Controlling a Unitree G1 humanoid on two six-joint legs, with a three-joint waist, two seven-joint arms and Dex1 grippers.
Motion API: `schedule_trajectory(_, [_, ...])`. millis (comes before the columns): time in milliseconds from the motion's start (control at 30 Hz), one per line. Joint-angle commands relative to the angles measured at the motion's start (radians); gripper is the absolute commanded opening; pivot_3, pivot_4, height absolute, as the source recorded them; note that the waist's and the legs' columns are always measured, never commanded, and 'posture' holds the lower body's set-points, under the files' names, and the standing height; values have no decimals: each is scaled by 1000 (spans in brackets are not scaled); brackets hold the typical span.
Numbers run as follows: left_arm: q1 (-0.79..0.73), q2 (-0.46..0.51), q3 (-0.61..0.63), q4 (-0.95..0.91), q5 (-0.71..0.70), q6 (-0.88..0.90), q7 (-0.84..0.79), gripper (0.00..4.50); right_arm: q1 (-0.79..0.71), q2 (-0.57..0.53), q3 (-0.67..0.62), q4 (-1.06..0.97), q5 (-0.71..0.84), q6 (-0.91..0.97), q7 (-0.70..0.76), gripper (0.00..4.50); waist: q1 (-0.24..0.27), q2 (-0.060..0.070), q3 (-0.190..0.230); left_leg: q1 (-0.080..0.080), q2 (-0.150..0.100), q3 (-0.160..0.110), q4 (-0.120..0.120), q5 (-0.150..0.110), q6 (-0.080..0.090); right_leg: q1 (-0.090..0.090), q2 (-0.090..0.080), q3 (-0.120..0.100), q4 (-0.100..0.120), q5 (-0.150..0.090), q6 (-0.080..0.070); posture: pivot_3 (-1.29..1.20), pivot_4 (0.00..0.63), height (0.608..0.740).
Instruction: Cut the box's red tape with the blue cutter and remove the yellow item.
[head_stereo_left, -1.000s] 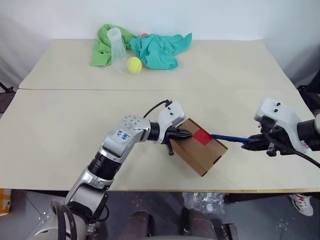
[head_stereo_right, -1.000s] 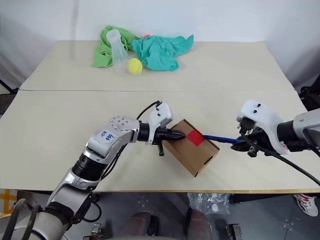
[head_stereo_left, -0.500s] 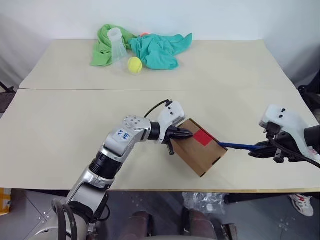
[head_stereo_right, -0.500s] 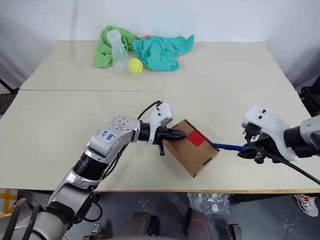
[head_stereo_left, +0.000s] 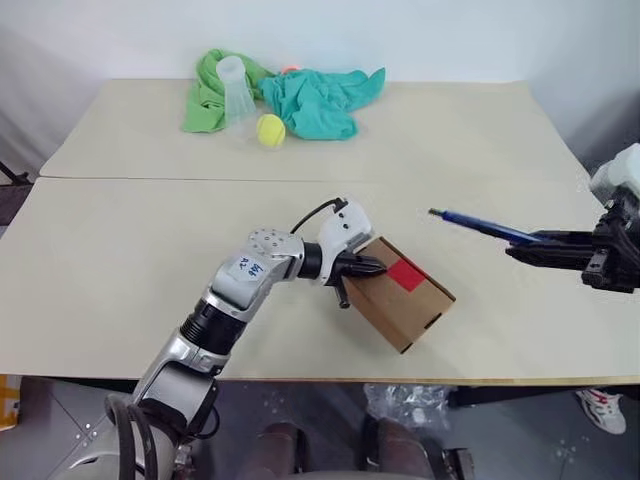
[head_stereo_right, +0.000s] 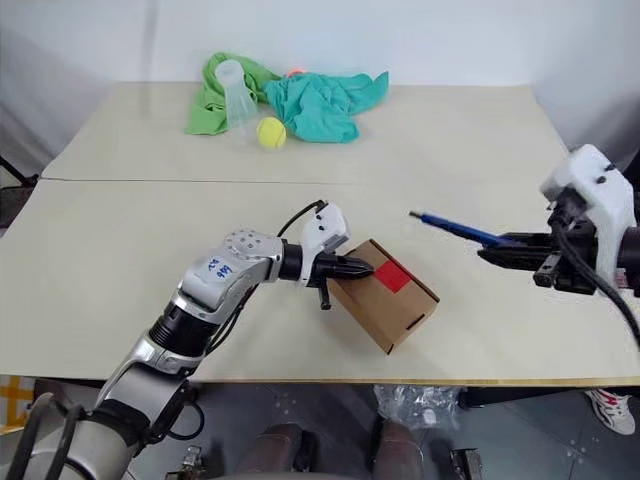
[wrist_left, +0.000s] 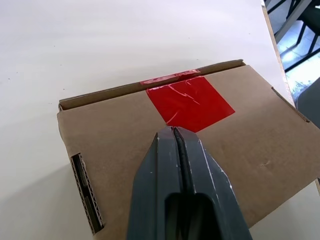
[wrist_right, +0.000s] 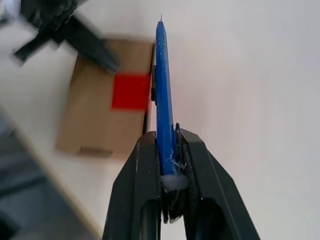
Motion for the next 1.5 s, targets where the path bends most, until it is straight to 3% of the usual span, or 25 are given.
schedule_trajectory(33, [0, -7, -25, 31, 31, -14, 0, 33, 78, 114, -9, 6, -118, -183, -106, 155, 0, 1, 0, 0, -1, 0, 0, 0, 0, 0, 0, 0, 0, 0, 0, 0, 150, 740])
schedule_trajectory(200, [-9, -24, -4, 43, 25, -52, -4, 33, 219, 306, 94, 134, -300, -484, -204, 155, -1, 1, 0, 0, -2, 2, -1, 1, 1, 0, 0, 1, 1, 1, 1, 0, 150, 740])
schedule_trajectory(367, [-19, -20, 59, 37, 6, -97, 0, 33, 274, 398, 159, 313, -384, -653, -210, 155, -8, 4, 1, 1, -2, 4, -1, 2, 2, 0, 1, 2, 0, 1, 1, 0, 150, 740])
schedule_trajectory(567, [-69, 13, 162, 1, -52, -24, -11, 0, 313, 396, 111, 309, -320, -639, -153, 2208, -18, 5, 2, 1, -1, 4, -2, 2, 2, 0, 2, 2, 0, 1, 2, 0, 150, 740])
schedule_trajectory(767, [-94, 128, 192, -43, -104, 112, -81, 0, 314, 308, 48, 316, -324, -667, -101, 4347, -22, 5, 2, 1, -1, 4, -2, 2, 3, -1, 2, 2, 0, 1, 2, 0, 150, 740])
schedule_trajectory(933, [-15, 270, 154, -117, -147, 251, -161, 0, 173, 239, 137, 295, -300, -556, -113, 4492, -43, 6, 3, 2, -1, 6, -4, 2, 2, -1, 2, 4, 0, 1, 2, 0, 150, 740])
schedule_trajectory(1033, [46, 313, 112, -175, -170, 298, -192, 0, 110, 229, 252, 291, -336, -537, -102, 3861, -44, 6, 3, 2, 0, 5, -3, 2, 2, -1, 3, 4, 0, 1, 1, 0, 150, 740])
schedule_trajectory(1267, [156, 329, 57, -302, -229, 382, -186, 0, -45, 259, 465, 396, -416, -569, -76, 1436, -27, 5, 3, -1, -2, 4, -3, 2, 1, -3, 1, 4, 0, 1, 1, 0, 150, 740])
schedule_trajectory(1400, [209, 212, 59, -290, -184, 335, -44, 0, -151, 298, 576, 431, -433, -536, -40, 32, -31, 5, 3, 0, -2, 3, -3, 2, 1, -2, 1, 4, 0, 1, 1, 0, 150, 740])
schedule_trajectory(1500, [217, 168, 74, -258, -152, 309, 25, 0, -169, 290, 614, 405, -424, -500, 2, 32, -28, 5, 3, -1, -1, 3, -3, 2, 1, -2, 2, 3, 0, 1, 1, 0, 150, 740])
